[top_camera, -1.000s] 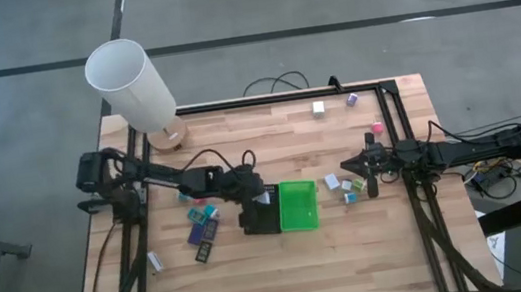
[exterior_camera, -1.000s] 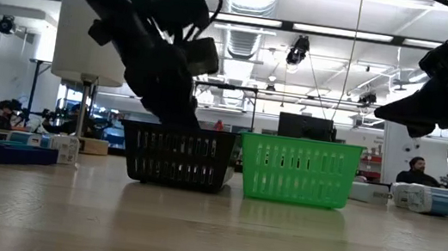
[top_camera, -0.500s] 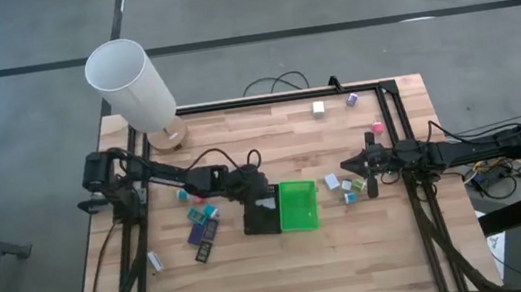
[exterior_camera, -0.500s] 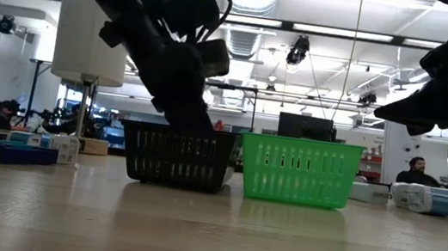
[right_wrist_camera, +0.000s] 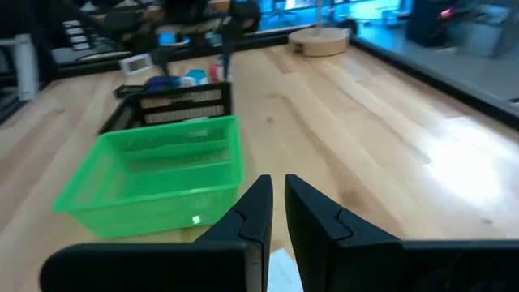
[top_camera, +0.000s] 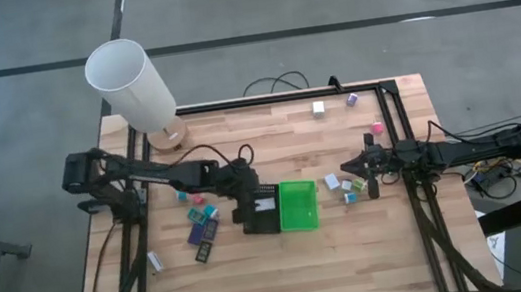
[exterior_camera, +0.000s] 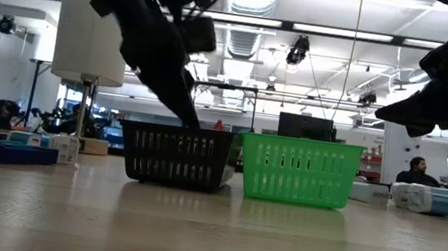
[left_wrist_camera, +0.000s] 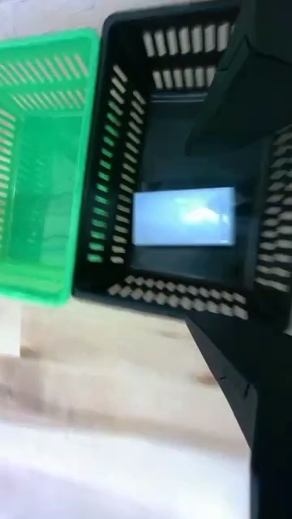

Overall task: Pick & Place Office items
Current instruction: Put the right blue charger adapter into the green basket

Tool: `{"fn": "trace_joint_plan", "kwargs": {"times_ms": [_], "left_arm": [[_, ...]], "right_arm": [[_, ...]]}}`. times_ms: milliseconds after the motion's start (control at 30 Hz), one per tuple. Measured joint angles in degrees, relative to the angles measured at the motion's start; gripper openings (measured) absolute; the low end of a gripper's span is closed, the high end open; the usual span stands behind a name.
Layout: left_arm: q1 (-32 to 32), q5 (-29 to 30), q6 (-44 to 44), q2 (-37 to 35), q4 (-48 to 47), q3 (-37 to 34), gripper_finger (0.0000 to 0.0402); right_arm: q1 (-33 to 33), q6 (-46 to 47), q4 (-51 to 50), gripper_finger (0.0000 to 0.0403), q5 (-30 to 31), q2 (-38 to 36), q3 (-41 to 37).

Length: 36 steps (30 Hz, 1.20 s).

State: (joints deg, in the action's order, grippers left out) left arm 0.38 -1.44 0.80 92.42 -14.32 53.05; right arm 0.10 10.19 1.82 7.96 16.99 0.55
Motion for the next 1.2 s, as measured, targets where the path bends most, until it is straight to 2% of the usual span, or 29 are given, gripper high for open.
{"fn": "trace_joint_plan", "kwargs": {"times_ms": [267,433,567,733,833,933,1200], "left_arm": [[0.0,3.2,1.1,-10.7,-8.4,0.3,0.0327],[0.0,6.5,1.3,-15.3,-9.8,0.3,0.0327],[0.0,7.6,1.3,-17.1,-10.0,0.3,0.0327],[-0.1,7.9,1.4,-17.6,-10.5,0.2,0.0328],[-0.1,7.9,1.4,-17.4,-11.7,0.2,0.0328],[-0.1,7.9,1.4,-17.4,-13.1,0.2,0.0328],[-0.1,7.9,0.8,-17.5,-15.1,0.2,0.0328]], "right_arm": [[0.0,8.5,-4.2,0.0036,-9.4,1.1,1.2],[0.0,9.8,-22.6,0.0036,-7.7,5.5,9.7],[0.5,9.2,-21.5,0.0036,-7.9,9.9,14.6],[0.8,11.7,-21.5,0.0036,-9.4,16.8,21.1],[1.1,12.1,-22.7,0.0036,-13.8,21.2,25.4],[1.6,13.9,-28.4,0.0036,-18.3,26.3,30.5],[6.3,20.0,-47.0,0.0036,-18.6,41.7,42.8]]}}
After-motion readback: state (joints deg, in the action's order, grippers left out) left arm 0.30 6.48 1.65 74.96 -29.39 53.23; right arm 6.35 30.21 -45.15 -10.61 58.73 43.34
